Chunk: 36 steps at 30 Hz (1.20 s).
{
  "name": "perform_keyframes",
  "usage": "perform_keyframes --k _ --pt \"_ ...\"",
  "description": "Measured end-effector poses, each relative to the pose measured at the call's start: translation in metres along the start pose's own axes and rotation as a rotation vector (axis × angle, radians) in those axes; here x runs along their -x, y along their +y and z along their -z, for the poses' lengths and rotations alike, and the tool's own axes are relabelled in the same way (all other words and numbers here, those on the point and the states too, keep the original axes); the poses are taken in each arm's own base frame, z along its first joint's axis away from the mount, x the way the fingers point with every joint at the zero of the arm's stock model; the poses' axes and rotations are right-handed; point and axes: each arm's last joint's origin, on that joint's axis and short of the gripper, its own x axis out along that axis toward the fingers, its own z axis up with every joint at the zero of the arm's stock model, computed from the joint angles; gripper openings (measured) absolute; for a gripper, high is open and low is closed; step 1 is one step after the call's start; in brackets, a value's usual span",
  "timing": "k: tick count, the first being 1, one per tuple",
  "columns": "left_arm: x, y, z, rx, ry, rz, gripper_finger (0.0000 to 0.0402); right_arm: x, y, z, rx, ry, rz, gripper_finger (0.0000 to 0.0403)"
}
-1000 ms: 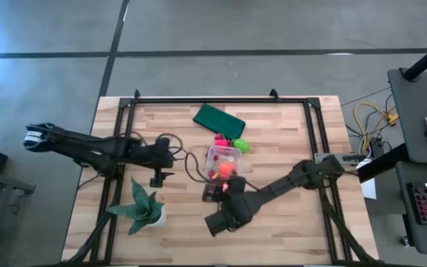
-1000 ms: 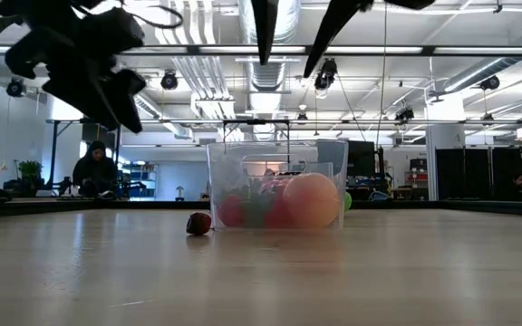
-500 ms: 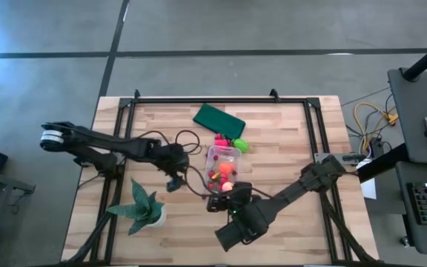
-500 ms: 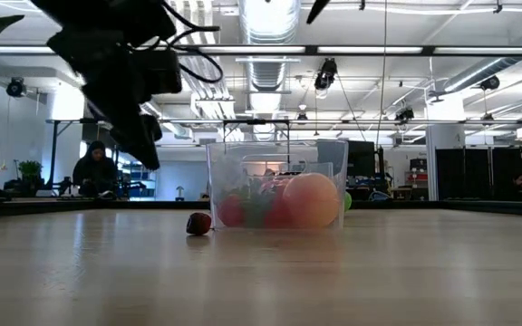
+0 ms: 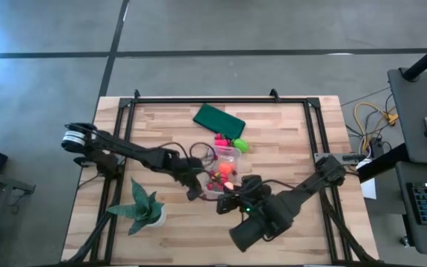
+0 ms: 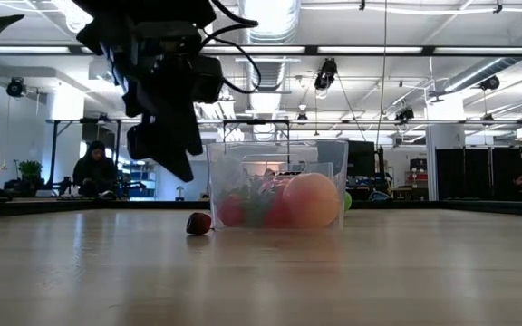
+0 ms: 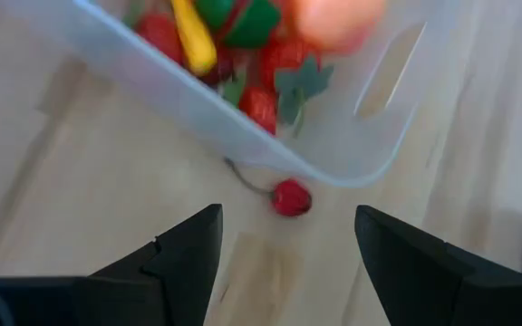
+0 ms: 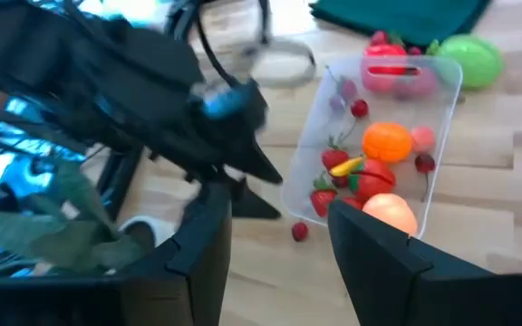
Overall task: Pick and placing Produce into tupperware
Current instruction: Put the red cherry into the transparent bin
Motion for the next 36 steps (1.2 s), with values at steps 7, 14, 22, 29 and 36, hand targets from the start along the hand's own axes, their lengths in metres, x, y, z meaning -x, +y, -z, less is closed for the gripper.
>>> perform_keyframes --k 7,14,22,29,36 --pt "-0.018 -0.019 0.005 -0.002 -0.004 -0.065 0.0238 0.015 -0.003 -0.009 0.062 -0.011 -0.039 0.0175" --pt "-0.029 -0.019 0.007 0.041 -0.011 -0.117 0.0237 0.018 -0.004 -0.014 0.118 -0.01 -0.047 0.0173" --pt "-0.038 -0.02 0.011 0.084 0.003 -0.12 0.0237 0.02 -0.004 -0.016 0.154 -0.01 -0.05 0.0173" --pt "-0.049 -0.018 0.013 0.084 0.017 -0.117 0.0237 0.02 -0.004 -0.016 0.16 -0.018 -0.051 0.0173" --pt "-0.051 -0.018 0.013 0.083 0.009 -0.124 0.0235 0.019 -0.005 -0.016 0.159 -0.03 -0.053 0.0172"
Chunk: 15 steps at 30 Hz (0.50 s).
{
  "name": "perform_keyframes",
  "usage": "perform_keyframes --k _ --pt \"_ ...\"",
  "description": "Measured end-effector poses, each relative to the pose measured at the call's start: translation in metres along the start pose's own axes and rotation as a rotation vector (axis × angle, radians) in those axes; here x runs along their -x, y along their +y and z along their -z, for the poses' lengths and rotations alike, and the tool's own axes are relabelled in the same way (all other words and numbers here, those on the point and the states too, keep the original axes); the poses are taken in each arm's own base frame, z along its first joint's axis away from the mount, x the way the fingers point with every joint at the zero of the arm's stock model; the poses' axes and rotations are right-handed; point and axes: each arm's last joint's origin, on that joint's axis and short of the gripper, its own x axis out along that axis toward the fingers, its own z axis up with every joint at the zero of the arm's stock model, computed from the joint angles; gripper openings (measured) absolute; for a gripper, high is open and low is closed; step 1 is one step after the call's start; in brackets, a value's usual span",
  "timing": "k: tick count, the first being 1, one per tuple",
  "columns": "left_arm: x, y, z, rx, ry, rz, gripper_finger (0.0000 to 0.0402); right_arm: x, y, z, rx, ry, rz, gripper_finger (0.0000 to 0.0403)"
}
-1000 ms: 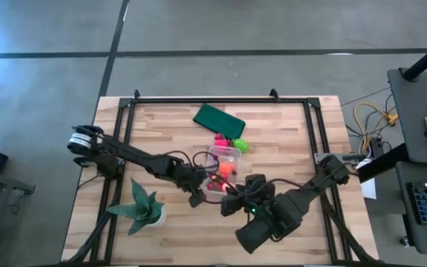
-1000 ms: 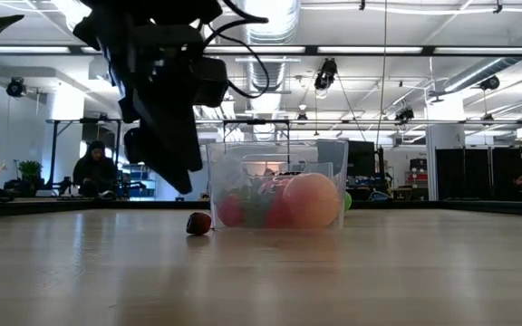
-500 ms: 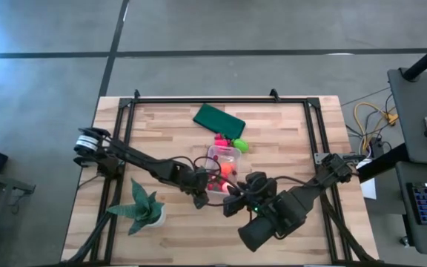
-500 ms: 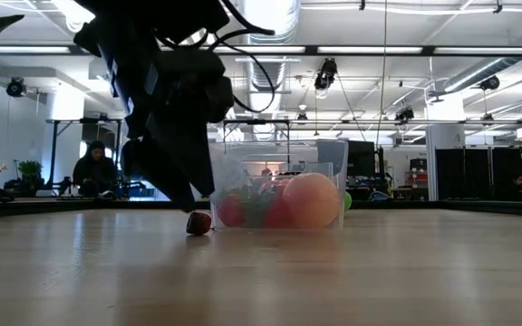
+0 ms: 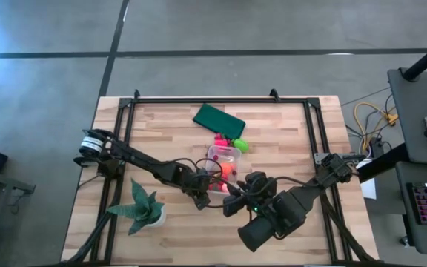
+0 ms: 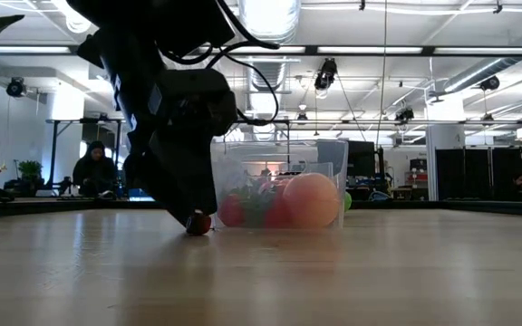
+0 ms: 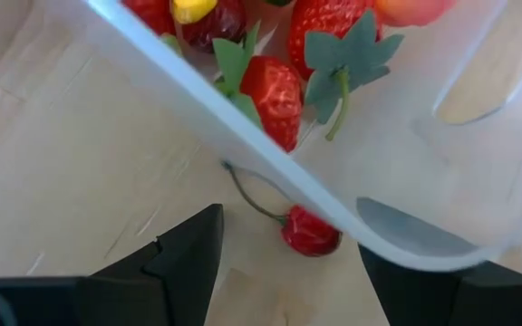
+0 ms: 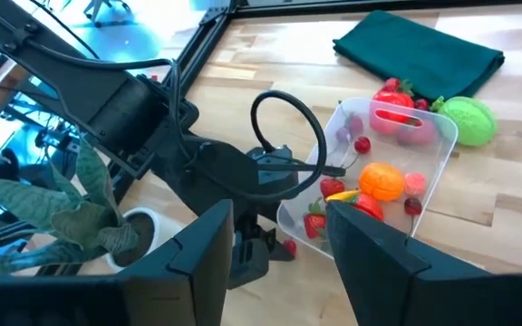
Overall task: Pick and placing Produce into tupperware
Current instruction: Put the red cherry into the transparent bin
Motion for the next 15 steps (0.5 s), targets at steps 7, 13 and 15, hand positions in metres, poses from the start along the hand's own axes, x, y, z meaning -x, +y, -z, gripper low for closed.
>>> perform_keyframes --k 7,13,15 --pt "0.0 0.0003 0.0001 0.0 0.002 -0.002 0.0205 -0.0003 0.0001 -0.0003 -0.008 -0.004 0.0 0.0171" --pt "-0.0008 0.0016 0.0015 -0.004 0.008 -0.003 0.0189 -0.0006 0.0001 -0.0006 -0.008 -0.005 0.0 0.0171" --pt "-0.001 0.002 0.0017 -0.003 0.01 -0.002 0.0189 -0.0006 0.0001 -0.0006 -0.008 -0.005 0.0 0.0171"
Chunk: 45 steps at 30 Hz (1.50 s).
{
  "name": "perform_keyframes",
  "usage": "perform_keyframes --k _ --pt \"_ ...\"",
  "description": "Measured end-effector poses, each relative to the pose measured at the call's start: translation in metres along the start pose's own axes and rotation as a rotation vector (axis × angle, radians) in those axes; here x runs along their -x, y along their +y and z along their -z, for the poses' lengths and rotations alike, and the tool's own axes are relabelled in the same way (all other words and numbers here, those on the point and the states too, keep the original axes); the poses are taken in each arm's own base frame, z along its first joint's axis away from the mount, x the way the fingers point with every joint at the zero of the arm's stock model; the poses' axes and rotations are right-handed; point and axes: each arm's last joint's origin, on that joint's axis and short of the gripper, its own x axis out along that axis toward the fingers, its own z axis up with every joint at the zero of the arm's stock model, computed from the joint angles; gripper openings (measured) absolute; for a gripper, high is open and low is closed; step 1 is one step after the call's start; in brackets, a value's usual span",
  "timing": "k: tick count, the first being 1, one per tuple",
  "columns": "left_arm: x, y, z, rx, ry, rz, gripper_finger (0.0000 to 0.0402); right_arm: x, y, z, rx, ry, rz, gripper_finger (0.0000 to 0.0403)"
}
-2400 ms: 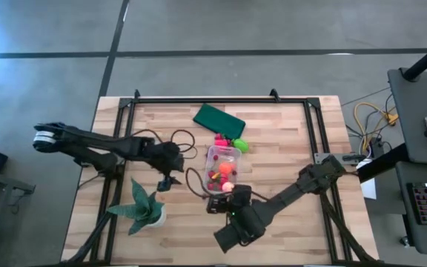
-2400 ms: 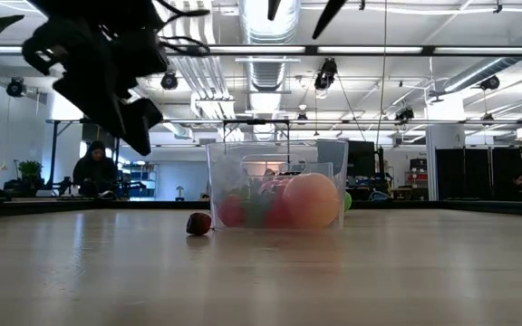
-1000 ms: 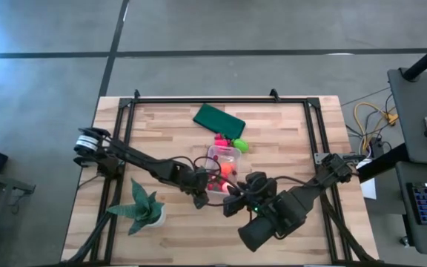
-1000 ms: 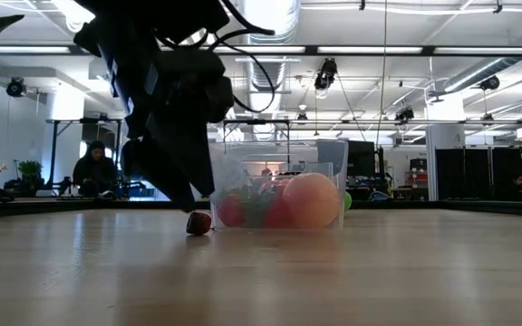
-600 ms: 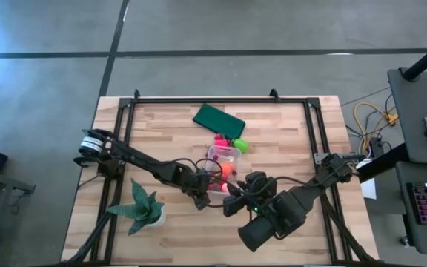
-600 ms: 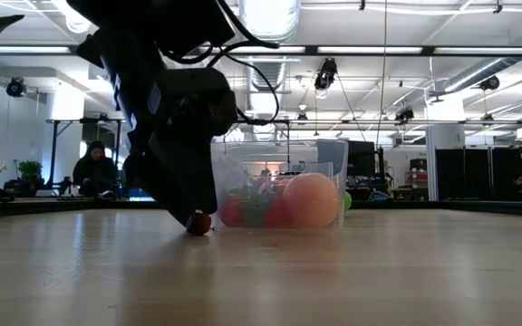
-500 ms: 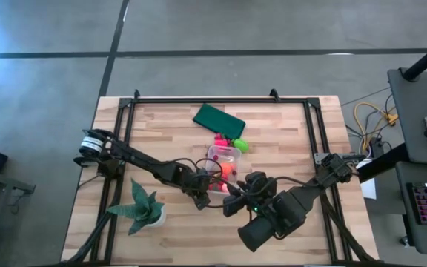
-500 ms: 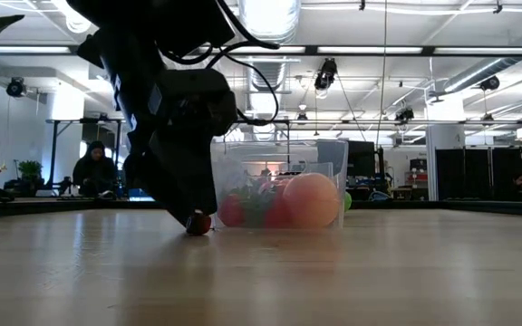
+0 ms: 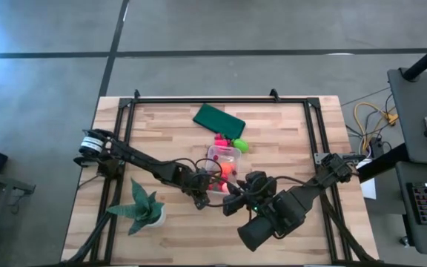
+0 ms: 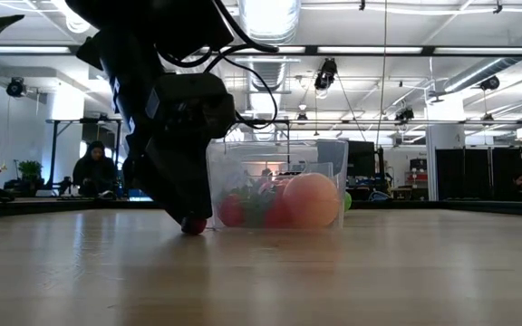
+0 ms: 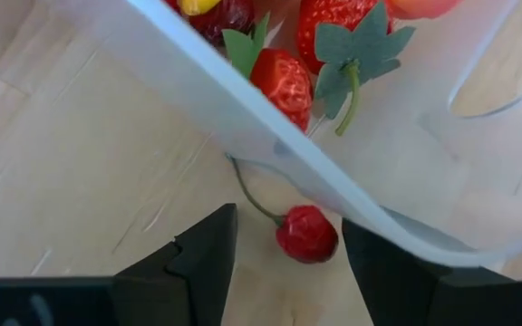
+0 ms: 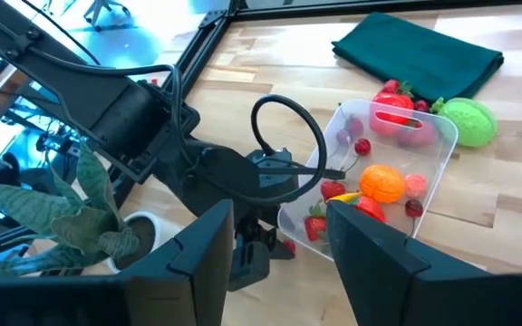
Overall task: Pick and placing Produce into tupperware
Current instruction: Put the red cherry into the transparent bin
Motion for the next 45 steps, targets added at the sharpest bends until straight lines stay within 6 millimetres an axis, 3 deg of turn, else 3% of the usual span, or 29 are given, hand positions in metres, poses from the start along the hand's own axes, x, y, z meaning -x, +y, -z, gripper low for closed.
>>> perform_keyframes --k 13,24,34,45 --pt "0.0 0.004 0.005 -0.005 0.027 -0.02 0.0187 -0.001 0.0 0.001 0.005 -0.001 0.004 0.0171" --pt "-0.001 0.006 0.005 -0.006 0.031 -0.036 0.0103 -0.003 -0.001 0.004 0.016 -0.003 0.012 0.0171" --pt "0.0 0.006 0.006 -0.007 0.037 -0.037 0.0093 -0.004 -0.002 0.005 0.02 -0.003 0.015 0.0171" --pt "0.026 0.015 0.008 -0.027 0.033 -0.164 0.0093 -0.004 -0.002 0.006 0.028 -0.003 0.017 0.0171"
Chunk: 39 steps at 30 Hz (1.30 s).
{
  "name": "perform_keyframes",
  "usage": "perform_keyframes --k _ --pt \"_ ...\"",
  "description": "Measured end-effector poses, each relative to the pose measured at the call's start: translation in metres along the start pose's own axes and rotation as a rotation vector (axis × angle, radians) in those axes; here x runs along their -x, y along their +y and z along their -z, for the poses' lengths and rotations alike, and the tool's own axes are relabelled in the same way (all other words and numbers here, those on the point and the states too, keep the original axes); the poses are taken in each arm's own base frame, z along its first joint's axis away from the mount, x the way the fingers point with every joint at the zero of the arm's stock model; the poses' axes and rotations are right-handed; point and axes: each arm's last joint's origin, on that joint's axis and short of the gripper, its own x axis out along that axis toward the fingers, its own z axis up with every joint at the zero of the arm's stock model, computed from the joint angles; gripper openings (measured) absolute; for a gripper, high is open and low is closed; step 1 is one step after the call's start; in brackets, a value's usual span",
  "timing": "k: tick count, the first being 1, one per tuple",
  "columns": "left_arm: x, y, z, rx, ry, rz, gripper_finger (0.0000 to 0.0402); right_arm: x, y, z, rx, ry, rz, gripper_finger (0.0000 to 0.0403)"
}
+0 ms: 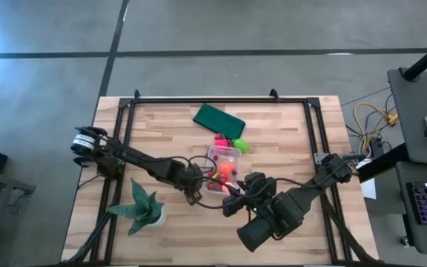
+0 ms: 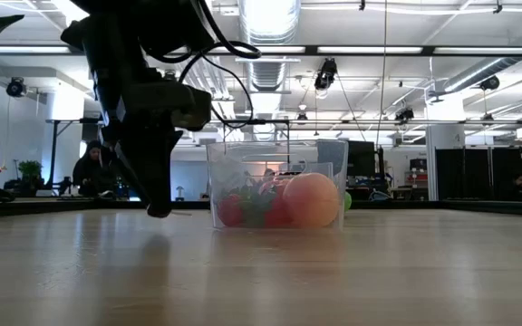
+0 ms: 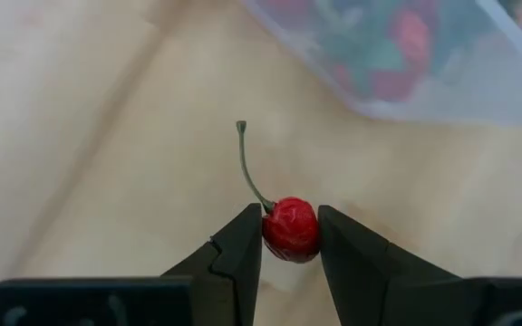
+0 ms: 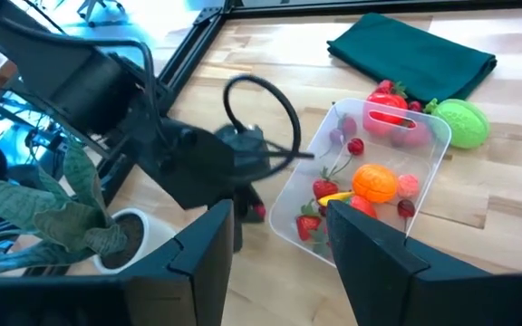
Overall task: Pick and placing Produce into tupperware
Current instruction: Put the red cherry into the transparent bin, then adjust the transparent bin
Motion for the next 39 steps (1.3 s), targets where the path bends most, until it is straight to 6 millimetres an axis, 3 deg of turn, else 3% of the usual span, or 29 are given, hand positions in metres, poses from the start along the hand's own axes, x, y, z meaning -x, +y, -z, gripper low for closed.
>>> perform_keyframes --k 4,11,13,16,22,27,33,39 --pt "0.021 0.0 -0.005 0.004 -0.104 -0.005 0.0093 -0.001 0.0 0.001 0.004 -0.001 0.002 0.0171" --pt "0.077 -0.02 -0.032 -0.127 -0.491 0.292 0.0093 -0.002 -0.001 0.002 0.011 -0.002 0.007 0.0171" --pt "0.082 -0.021 -0.035 -0.14 -0.523 0.309 0.0093 -0.002 -0.001 0.002 0.008 -0.001 0.008 0.0171" --pt "0.078 -0.021 -0.04 -0.171 -0.537 0.299 0.0093 -0.002 -0.001 0.003 0.008 -0.002 0.009 0.0171" --pt "0.046 -0.022 -0.039 -0.204 -0.446 0.262 0.0094 0.002 -0.002 0.001 0.011 0.001 0.0 0.0171" --pt "0.032 -0.026 -0.041 -0.189 -0.43 0.246 0.0126 0.009 -0.004 -0.004 0.035 0.005 -0.017 0.0171" --pt "0.034 -0.023 -0.046 -0.02 -0.479 0.209 0.0204 0.011 -0.005 -0.005 0.064 0.007 -0.022 0.0171" --pt "0.053 -0.021 -0.048 -0.133 -0.525 0.217 0.0232 0.011 -0.005 -0.005 0.091 0.007 -0.022 0.0171"
